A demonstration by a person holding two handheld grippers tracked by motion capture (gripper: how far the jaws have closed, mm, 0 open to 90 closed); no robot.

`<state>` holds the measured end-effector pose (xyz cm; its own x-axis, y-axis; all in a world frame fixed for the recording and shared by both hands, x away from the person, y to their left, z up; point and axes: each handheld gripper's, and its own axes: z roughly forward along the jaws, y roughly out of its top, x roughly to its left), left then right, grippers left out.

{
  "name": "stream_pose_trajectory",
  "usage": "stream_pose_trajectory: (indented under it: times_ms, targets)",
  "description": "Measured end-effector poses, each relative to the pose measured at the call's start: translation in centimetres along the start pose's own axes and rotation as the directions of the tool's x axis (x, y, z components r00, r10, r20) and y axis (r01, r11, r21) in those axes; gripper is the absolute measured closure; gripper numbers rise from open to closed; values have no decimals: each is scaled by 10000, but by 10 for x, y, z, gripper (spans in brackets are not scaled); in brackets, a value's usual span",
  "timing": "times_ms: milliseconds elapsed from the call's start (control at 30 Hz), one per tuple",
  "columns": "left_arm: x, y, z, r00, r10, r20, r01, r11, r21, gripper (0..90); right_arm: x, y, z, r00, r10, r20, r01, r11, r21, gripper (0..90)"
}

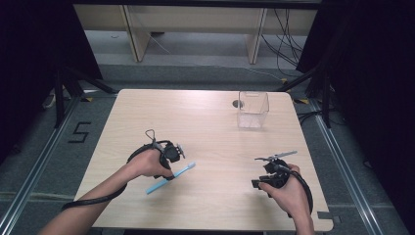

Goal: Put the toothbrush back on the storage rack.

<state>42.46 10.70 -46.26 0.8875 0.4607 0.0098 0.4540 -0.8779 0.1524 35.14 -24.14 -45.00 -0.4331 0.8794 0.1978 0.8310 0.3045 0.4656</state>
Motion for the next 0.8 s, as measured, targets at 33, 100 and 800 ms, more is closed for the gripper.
stream_pose_trajectory:
  times_ms: [33, 100, 800]
  targets:
    - [-1, 1, 1, 10000, 52, -41, -52, 10000, -37, 608, 0, 0, 0, 10000, 14, 23, -14, 10000, 51, 611]
    - [-1, 3, 2, 9994, 341, -67, -340, 9992, 212, 619, 0, 0, 0, 10000, 1, 18, -1, 10000, 48, 612]
    - [-5, 3, 16, 9951, 977, 157, -985, 9928, 676, 706, 3, 1, 0, 9998, 34, -214, -34, 10000, -38, 617]
